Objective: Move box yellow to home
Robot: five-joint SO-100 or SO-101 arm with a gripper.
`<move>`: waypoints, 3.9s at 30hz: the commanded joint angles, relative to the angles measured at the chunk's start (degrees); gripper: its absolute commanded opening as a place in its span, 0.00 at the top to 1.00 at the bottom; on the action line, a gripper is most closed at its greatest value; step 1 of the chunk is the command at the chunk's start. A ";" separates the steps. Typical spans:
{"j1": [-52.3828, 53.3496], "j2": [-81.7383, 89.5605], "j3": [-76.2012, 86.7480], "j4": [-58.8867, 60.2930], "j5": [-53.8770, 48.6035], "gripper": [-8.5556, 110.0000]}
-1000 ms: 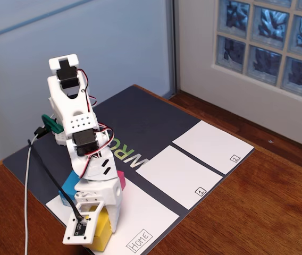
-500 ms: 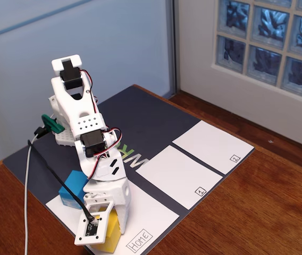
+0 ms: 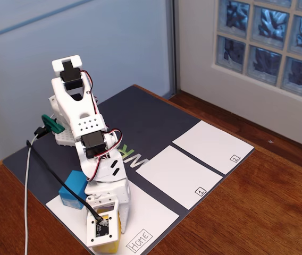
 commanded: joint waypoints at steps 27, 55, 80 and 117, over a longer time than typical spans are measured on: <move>-2.72 31.11 2.72 7.12 -5.19 0.72; -28.39 75.85 39.11 19.95 -14.77 0.93; -23.64 109.51 73.48 29.36 -26.63 0.93; -23.82 128.76 90.35 43.07 -27.42 0.93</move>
